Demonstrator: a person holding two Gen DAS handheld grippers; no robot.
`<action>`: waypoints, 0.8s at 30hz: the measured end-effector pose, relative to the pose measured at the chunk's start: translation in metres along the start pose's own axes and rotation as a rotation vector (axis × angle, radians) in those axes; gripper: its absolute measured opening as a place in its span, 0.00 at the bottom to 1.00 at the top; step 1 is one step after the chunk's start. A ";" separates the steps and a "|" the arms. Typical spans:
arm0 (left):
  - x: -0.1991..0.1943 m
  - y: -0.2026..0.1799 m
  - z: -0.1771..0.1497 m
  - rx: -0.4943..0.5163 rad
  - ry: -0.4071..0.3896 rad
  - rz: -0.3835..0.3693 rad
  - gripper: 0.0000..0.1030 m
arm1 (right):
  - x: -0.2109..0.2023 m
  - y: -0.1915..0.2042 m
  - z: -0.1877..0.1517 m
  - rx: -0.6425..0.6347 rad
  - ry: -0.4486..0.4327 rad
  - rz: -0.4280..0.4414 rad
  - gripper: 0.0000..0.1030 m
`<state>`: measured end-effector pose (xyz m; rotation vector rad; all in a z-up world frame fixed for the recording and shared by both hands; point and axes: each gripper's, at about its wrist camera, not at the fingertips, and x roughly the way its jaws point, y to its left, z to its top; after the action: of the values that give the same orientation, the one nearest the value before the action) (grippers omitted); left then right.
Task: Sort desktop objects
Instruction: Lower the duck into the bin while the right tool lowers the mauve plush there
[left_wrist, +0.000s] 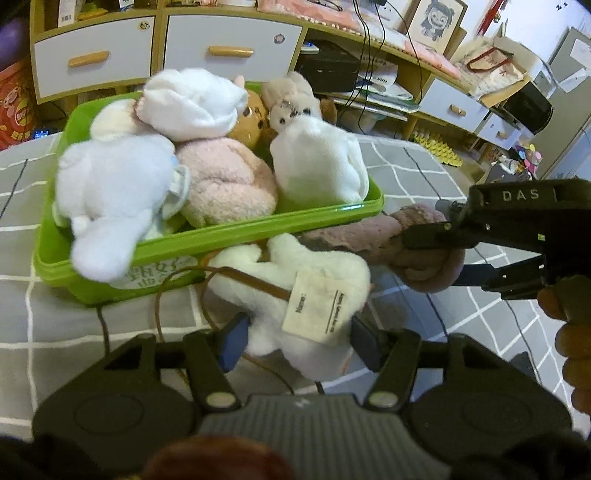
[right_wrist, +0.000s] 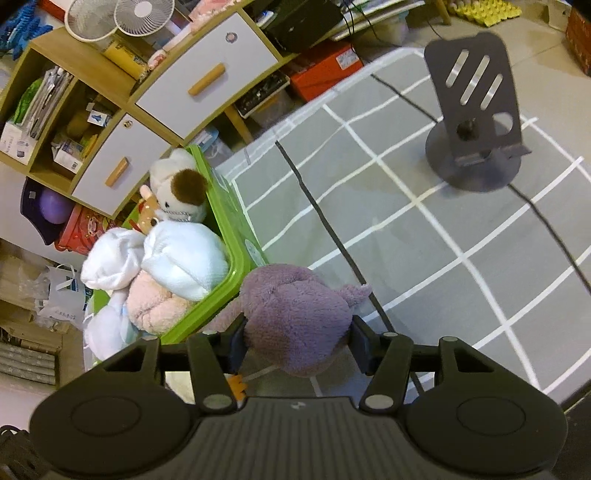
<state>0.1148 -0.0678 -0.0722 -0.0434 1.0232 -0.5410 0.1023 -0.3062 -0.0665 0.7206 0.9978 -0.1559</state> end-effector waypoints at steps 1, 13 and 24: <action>-0.003 0.001 0.000 -0.002 -0.001 -0.003 0.56 | -0.003 0.001 0.000 -0.005 -0.004 0.001 0.55; -0.048 0.014 0.008 -0.056 -0.075 -0.039 0.56 | -0.030 0.015 -0.005 -0.033 -0.051 0.046 0.55; -0.096 0.054 0.031 -0.175 -0.234 -0.017 0.56 | -0.041 0.033 -0.002 0.002 -0.093 0.127 0.55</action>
<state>0.1233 0.0151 0.0057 -0.2651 0.8394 -0.4487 0.0919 -0.2881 -0.0182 0.7695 0.8609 -0.0789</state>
